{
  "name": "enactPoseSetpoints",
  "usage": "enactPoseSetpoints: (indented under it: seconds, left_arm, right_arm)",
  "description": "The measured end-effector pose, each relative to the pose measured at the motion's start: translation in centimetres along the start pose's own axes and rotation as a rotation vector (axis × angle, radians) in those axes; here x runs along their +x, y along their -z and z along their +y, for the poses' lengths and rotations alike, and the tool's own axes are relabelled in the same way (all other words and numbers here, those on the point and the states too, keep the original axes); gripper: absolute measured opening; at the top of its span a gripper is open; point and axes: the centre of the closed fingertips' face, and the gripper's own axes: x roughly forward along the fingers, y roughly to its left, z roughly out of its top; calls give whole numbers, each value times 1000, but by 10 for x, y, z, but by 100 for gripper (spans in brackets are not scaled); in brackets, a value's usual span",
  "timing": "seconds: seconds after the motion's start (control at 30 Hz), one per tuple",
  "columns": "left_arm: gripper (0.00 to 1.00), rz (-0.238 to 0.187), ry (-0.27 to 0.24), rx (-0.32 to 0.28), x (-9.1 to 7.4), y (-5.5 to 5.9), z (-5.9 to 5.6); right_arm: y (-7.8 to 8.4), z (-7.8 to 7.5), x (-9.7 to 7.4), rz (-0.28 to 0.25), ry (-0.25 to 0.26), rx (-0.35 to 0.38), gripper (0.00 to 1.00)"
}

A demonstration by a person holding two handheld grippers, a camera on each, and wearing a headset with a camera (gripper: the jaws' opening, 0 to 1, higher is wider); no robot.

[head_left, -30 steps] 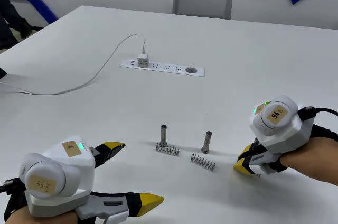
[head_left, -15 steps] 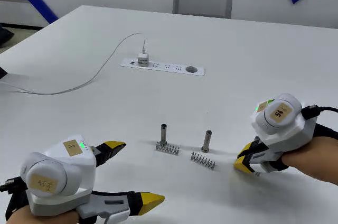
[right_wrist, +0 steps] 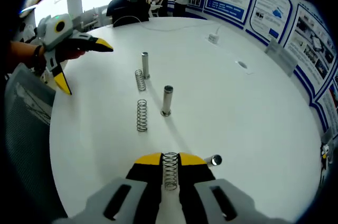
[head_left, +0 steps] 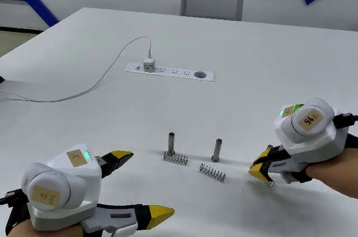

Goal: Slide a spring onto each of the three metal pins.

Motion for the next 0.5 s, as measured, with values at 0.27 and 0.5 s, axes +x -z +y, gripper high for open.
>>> enactPoseSetpoints:
  seconds: [0.27, 0.5]
  left_arm:
    - [83, 2, 2, 2, 0, 0, 0]
    - [83, 0, 7, 6, 1, -2, -2]
  right_arm:
    - [-2, 0, -9, -31, 10, 23, 12]
    - [-3, -2, -14, -58, 24, 48, 12]
